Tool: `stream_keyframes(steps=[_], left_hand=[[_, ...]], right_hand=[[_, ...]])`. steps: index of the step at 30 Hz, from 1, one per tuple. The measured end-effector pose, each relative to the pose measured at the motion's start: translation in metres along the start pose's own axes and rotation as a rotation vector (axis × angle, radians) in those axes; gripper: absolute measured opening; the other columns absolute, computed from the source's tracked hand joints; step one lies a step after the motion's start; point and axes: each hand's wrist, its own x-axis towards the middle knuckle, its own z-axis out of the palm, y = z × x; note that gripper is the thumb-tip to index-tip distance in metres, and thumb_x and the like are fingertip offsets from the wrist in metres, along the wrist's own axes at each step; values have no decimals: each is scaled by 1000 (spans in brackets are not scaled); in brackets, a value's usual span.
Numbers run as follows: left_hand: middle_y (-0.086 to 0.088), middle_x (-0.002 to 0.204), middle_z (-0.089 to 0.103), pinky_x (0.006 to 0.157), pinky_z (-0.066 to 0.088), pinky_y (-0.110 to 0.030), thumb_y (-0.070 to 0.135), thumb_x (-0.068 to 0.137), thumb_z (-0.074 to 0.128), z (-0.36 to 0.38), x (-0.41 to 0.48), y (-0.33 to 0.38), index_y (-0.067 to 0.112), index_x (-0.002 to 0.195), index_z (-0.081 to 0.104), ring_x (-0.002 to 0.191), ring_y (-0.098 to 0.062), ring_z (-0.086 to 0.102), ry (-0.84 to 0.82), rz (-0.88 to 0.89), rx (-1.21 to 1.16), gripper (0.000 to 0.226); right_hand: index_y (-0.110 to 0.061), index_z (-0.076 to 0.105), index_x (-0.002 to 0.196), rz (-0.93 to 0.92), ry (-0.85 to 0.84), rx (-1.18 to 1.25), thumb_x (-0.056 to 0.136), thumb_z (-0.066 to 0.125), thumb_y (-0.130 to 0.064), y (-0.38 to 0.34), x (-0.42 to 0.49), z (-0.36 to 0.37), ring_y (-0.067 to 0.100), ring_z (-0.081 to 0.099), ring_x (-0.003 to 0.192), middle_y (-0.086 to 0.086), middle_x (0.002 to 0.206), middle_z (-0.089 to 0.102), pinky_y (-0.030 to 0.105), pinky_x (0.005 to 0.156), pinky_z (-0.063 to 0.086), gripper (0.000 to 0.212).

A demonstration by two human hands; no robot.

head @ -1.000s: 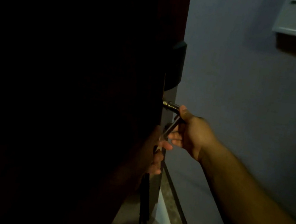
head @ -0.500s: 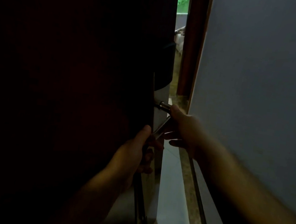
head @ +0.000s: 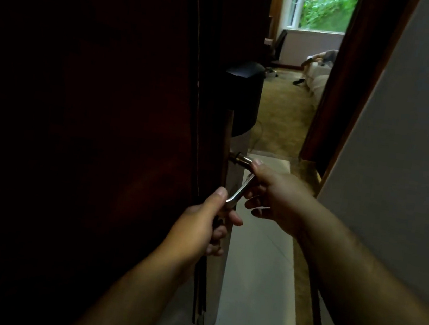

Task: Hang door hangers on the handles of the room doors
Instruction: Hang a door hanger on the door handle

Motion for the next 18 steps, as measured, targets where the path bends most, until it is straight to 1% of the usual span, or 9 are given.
stream_keyframes(steps=[4, 7, 11, 15, 17, 18], left_hand=[[4, 55, 40, 58, 46, -28, 62, 94, 37, -29, 23, 5, 12, 88, 71, 43, -10, 36, 32, 21, -41, 61], [4, 55, 39, 62, 48, -31, 61, 95, 35, -48, 40, 8, 9, 91, 69, 42, -10, 33, 112, 29, -85, 62], [5, 53, 39, 59, 46, -30, 59, 95, 37, -69, 61, 12, 11, 83, 68, 38, -9, 30, 282, 42, -160, 58], [4, 54, 39, 59, 42, -32, 57, 96, 38, -83, 86, 14, 11, 79, 67, 40, -11, 30, 508, 72, -209, 57], [3, 53, 38, 61, 42, -33, 56, 96, 38, -89, 99, 16, 11, 77, 66, 41, -13, 30, 634, 95, -246, 56], [3, 53, 38, 61, 42, -34, 56, 96, 39, -92, 101, 16, 11, 77, 65, 42, -13, 30, 659, 103, -251, 56]], right_hand=[[-15, 63, 86, -16, -93, -7, 95, 49, -55, -12, 40, 26, 21, 60, 69, 3, 69, 63, 37, 72, 46, 44], [-17, 62, 87, -42, -163, -31, 96, 46, -56, -20, 69, 49, 20, 60, 67, 1, 67, 63, 36, 71, 46, 43], [-19, 62, 88, -94, -259, -61, 98, 42, -55, -30, 105, 80, 19, 59, 67, -2, 64, 61, 36, 72, 48, 43], [-21, 62, 86, -120, -371, -102, 98, 39, -55, -42, 140, 111, 17, 61, 64, -4, 62, 60, 38, 76, 52, 43], [-20, 62, 89, -134, -458, -155, 99, 38, -54, -51, 158, 123, 16, 61, 65, -4, 63, 60, 38, 77, 53, 42], [-20, 62, 93, -139, -474, -158, 99, 39, -53, -53, 161, 127, 16, 61, 65, -4, 64, 60, 37, 76, 53, 41]])
